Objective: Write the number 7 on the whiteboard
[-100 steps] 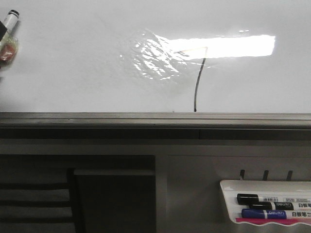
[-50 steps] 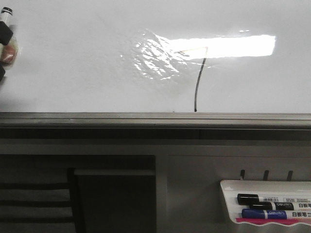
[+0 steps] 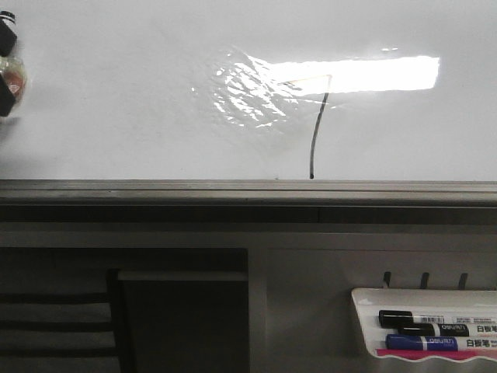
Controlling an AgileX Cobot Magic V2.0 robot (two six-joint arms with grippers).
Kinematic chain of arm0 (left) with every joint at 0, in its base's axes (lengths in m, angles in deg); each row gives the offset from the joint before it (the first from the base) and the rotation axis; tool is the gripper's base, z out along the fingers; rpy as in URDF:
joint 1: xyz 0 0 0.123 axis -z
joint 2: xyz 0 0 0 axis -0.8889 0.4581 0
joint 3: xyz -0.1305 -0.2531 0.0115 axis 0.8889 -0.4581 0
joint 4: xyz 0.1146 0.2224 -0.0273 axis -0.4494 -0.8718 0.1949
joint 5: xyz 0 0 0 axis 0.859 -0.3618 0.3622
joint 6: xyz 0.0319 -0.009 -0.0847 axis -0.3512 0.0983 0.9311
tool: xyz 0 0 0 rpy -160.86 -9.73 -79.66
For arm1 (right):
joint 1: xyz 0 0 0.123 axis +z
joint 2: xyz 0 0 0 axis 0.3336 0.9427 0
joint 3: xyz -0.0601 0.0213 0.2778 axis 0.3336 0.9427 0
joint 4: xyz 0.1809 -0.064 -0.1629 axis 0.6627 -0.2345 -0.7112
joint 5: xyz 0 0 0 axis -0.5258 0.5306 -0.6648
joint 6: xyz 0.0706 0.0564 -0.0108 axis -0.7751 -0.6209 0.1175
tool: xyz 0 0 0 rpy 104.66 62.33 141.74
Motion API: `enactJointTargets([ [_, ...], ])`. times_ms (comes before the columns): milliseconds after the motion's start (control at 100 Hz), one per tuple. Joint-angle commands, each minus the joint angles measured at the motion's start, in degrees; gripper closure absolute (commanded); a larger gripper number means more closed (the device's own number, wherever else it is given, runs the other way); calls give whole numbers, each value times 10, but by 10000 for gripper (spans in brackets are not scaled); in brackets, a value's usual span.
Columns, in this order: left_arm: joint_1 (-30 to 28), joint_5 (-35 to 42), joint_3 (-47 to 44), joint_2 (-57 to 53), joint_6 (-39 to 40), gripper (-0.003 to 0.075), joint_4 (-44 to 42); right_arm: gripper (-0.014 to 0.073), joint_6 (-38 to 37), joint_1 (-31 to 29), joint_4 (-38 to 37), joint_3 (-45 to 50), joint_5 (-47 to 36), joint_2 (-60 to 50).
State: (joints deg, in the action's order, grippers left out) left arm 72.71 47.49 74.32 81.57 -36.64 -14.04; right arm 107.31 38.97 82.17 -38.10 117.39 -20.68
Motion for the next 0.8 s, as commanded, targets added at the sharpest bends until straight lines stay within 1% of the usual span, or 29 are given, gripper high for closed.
enactJointTargets([
  [0,-2,25,21,-54,-3,405,4,293,-32,-3,-8,-19,-27,-3],
  [40,-2,19,21,-77,-5,405,-3,293,-66,-4,-20,-19,-23,-4],
  [90,-2,9,21,-102,-5,405,-18,293,-135,-4,-44,-19,-21,-7],
  [100,-2,6,21,-111,-5,405,-23,293,-173,-4,-52,-19,-21,-8],
  [190,-2,-11,19,-170,-5,406,-44,293,-317,-4,-90,-19,-21,-15],
  [240,-2,-11,10,-205,-6,406,-45,293,-361,-4,-94,-14,-25,-25],
  [350,-2,-1,-30,-286,-31,406,-45,296,-369,-4,-95,16,-61,-56],
  [450,-2,21,-80,-353,-32,406,-45,337,-369,-4,-95,67,-125,-95],
  [500,-2,36,-108,-387,-32,406,-45,371,-369,-4,-95,94,-164,-114],
  [590,-2,71,-159,-426,-32,406,-44,428,-369,-4,-104,142,-212,-147],
  [640,-2,87,-178,-444,-32,406,-43,474,-369,-4,-111,164,-239,-161],
  [790,-2,119,-218,-467,-32,408,-42,624,-369,-4,-123,208,-272,-192],
])
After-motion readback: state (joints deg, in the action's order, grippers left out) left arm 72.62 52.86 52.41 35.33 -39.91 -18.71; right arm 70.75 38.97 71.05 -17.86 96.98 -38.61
